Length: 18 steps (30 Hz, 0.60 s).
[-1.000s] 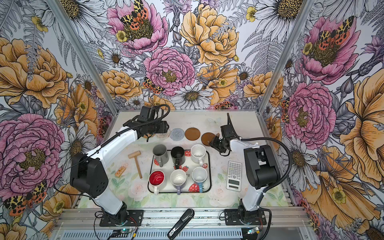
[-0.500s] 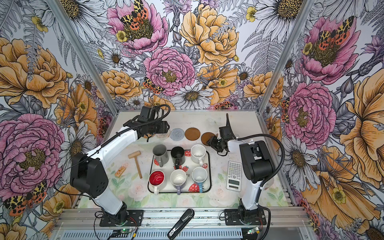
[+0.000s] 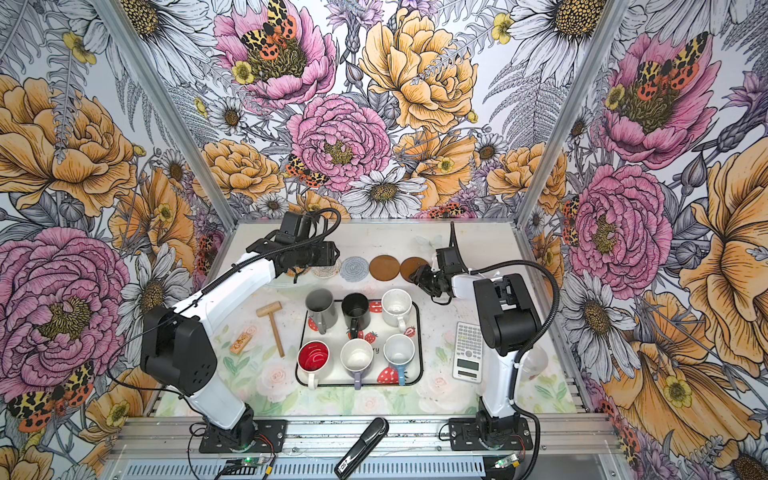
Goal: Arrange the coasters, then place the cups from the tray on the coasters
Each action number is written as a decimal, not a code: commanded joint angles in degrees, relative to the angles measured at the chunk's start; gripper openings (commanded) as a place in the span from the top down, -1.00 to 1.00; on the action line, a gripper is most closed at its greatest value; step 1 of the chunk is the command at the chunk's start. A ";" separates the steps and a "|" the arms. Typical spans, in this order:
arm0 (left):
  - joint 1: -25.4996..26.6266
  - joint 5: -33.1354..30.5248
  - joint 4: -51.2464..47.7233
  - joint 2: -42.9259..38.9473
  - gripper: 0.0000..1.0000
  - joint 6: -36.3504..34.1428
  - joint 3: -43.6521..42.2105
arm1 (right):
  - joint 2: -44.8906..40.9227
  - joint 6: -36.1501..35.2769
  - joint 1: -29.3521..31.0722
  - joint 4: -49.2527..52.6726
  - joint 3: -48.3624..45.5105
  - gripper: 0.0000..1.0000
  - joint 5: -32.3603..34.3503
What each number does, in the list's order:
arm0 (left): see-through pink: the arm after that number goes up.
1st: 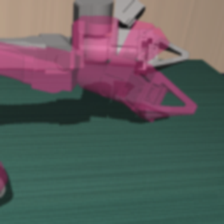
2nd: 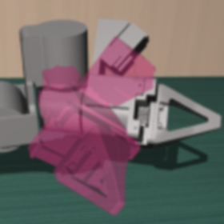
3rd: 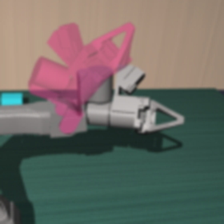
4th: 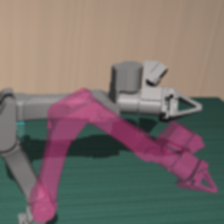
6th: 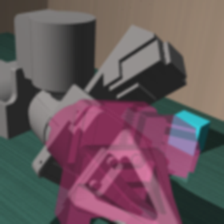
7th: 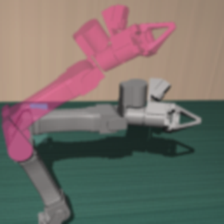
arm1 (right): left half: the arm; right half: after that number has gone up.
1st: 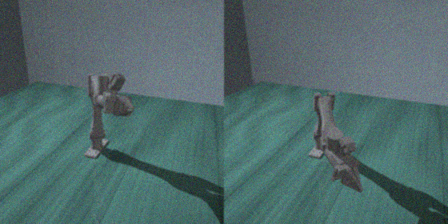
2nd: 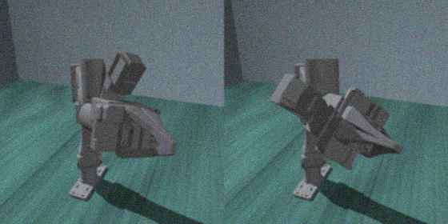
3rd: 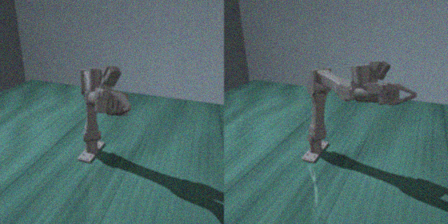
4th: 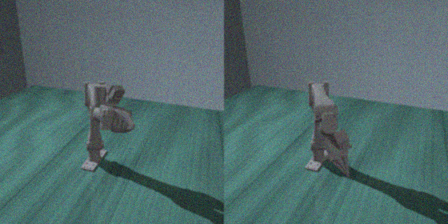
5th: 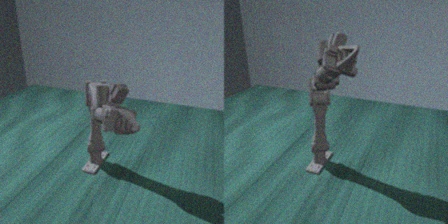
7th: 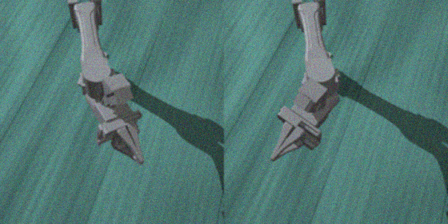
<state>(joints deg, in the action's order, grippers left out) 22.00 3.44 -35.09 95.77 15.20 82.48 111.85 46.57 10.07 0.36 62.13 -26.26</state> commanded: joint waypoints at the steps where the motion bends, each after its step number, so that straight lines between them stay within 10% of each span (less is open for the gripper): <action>1: 0.24 0.80 -0.32 0.74 -0.29 0.78 2.19 | 2.28 0.28 -0.48 2.06 0.60 -0.06 0.46; 18: 0.50 0.27 -0.42 -1.84 -0.29 0.69 1.82 | -16.00 -2.83 -4.98 7.49 -3.91 -0.07 -1.30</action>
<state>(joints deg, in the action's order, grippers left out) 22.02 3.44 -35.40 96.01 15.20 83.37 101.03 45.54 6.35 6.17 58.96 -27.00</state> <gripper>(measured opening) 0.646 0.532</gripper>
